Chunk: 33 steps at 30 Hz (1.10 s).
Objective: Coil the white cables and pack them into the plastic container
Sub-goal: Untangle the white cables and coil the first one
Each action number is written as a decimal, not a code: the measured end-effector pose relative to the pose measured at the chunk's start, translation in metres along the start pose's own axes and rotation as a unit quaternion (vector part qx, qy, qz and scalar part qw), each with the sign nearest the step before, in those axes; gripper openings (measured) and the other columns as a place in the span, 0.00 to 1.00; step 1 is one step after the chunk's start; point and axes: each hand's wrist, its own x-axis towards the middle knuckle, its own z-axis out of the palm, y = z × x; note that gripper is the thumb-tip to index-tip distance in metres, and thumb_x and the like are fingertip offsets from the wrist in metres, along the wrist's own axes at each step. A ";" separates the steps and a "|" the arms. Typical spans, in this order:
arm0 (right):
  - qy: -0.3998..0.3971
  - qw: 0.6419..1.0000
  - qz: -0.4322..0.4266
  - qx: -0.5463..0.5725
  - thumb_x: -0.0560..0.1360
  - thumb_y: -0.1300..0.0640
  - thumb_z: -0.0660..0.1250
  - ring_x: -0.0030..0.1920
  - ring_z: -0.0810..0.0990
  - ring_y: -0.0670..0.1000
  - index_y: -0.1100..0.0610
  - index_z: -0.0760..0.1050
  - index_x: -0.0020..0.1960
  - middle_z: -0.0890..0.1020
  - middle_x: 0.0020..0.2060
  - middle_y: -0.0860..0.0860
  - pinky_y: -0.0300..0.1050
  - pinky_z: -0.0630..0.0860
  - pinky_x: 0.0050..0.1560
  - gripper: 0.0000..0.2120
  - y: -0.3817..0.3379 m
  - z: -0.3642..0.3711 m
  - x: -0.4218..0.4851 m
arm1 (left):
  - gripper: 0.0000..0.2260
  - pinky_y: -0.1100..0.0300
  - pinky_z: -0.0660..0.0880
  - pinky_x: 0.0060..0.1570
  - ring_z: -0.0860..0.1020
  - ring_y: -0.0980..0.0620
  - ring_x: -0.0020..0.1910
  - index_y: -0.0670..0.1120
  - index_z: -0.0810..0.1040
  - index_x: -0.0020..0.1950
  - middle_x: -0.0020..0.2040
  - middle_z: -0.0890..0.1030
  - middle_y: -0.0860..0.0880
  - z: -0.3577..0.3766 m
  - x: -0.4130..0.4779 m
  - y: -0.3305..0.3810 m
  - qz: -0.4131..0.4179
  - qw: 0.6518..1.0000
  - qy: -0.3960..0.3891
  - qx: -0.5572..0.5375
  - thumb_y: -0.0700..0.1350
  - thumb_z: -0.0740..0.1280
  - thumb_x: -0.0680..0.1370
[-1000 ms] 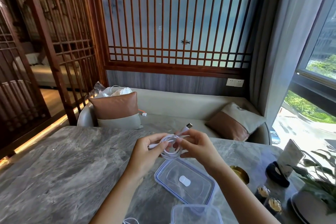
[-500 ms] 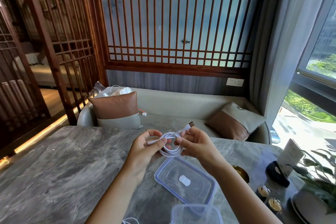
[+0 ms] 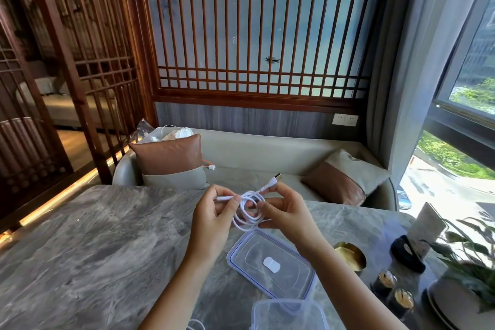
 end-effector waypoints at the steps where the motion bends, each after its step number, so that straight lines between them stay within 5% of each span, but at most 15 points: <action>1: 0.008 1.000 0.002 0.003 0.75 0.65 0.65 0.39 0.84 0.55 0.62 0.73 0.52 0.86 0.40 0.57 0.52 0.82 0.41 0.06 0.000 0.000 0.001 | 0.05 0.62 0.77 0.32 0.81 0.54 0.33 0.41 0.71 0.42 0.35 0.82 0.47 0.000 0.000 0.000 -0.018 1.000 0.007 -0.019 0.39 0.65 0.76; 8: 0.019 0.997 0.011 0.068 0.75 0.66 0.66 0.34 0.83 0.50 0.61 0.74 0.50 0.85 0.35 0.54 0.43 0.81 0.35 0.05 0.001 -0.004 -0.001 | 0.03 0.57 0.81 0.35 0.84 0.50 0.38 0.44 0.69 0.45 0.45 0.83 0.41 -0.011 0.003 0.007 -0.154 0.962 0.005 -0.225 0.40 0.62 0.77; 13: 0.017 0.996 0.011 0.087 0.73 0.65 0.69 0.32 0.82 0.49 0.55 0.74 0.38 0.82 0.32 0.55 0.43 0.81 0.33 0.08 0.000 0.002 -0.002 | 0.03 0.61 0.80 0.33 0.82 0.54 0.35 0.45 0.69 0.46 0.46 0.80 0.43 -0.003 0.003 0.005 -0.152 0.968 0.017 -0.199 0.40 0.63 0.77; 21: 0.001 0.996 -0.015 0.083 0.66 0.61 0.76 0.35 0.83 0.51 0.58 0.73 0.38 0.84 0.35 0.56 0.42 0.80 0.34 0.11 -0.003 0.001 -0.005 | 0.06 0.67 0.76 0.26 0.79 0.59 0.27 0.46 0.68 0.42 0.29 0.81 0.53 0.007 0.003 0.004 -0.114 0.980 0.052 -0.156 0.38 0.62 0.78; 26: 0.024 0.998 -0.025 0.043 0.70 0.69 0.71 0.31 0.82 0.47 0.58 0.72 0.35 0.83 0.30 0.52 0.38 0.77 0.29 0.11 0.000 -0.001 -0.003 | 0.04 0.61 0.79 0.32 0.82 0.53 0.33 0.45 0.70 0.43 0.35 0.83 0.49 0.004 0.002 0.003 -0.134 0.978 0.001 -0.158 0.40 0.64 0.77; 33: -0.018 0.999 -0.024 0.018 0.74 0.67 0.67 0.36 0.82 0.49 0.57 0.67 0.41 0.82 0.36 0.52 0.43 0.80 0.33 0.10 0.000 -0.002 -0.003 | 0.04 0.60 0.80 0.32 0.84 0.51 0.36 0.42 0.71 0.48 0.38 0.85 0.46 -0.003 0.001 -0.001 -0.164 0.968 -0.016 -0.190 0.42 0.61 0.78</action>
